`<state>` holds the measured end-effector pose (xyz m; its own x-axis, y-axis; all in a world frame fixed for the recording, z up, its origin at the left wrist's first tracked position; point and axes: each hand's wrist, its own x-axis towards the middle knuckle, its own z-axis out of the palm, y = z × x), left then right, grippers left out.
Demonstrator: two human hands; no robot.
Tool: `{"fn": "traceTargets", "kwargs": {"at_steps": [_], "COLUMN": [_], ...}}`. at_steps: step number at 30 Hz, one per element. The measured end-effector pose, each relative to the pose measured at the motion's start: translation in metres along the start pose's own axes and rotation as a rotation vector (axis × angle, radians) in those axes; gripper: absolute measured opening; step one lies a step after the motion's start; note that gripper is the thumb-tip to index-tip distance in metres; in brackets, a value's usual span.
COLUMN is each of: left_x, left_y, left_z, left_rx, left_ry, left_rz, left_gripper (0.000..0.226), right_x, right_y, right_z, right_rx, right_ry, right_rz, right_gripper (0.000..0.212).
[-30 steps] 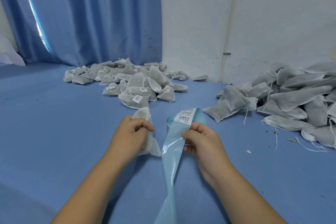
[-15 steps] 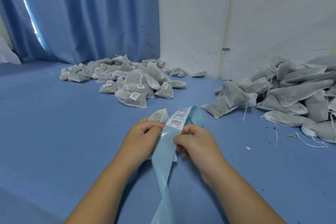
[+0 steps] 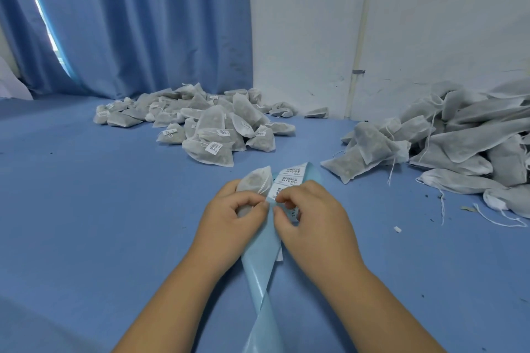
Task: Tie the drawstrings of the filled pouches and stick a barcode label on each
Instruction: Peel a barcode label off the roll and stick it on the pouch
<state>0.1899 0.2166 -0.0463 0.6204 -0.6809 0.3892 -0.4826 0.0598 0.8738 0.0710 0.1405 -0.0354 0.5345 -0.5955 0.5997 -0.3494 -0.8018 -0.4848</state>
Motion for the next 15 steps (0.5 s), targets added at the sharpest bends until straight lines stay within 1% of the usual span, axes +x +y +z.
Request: {"fn": "traceTargets", "kwargs": {"at_steps": [5, 15], "left_x": [-0.0018, -0.0033], "left_y": [0.0003, -0.0003], "left_z": [0.0007, 0.0023], "left_rx": [0.027, 0.105], "left_ry": [-0.031, -0.046], "left_rz": [0.099, 0.243], "left_gripper": [0.017, 0.027], "right_x": [0.0004, -0.0003], "right_y": [-0.0001, 0.0012], "right_z": [-0.0009, 0.0003], "right_rx": [-0.02, -0.05], "right_ry": [0.002, 0.009], "right_rz": [0.024, 0.065], "right_gripper": [0.017, 0.014]}}
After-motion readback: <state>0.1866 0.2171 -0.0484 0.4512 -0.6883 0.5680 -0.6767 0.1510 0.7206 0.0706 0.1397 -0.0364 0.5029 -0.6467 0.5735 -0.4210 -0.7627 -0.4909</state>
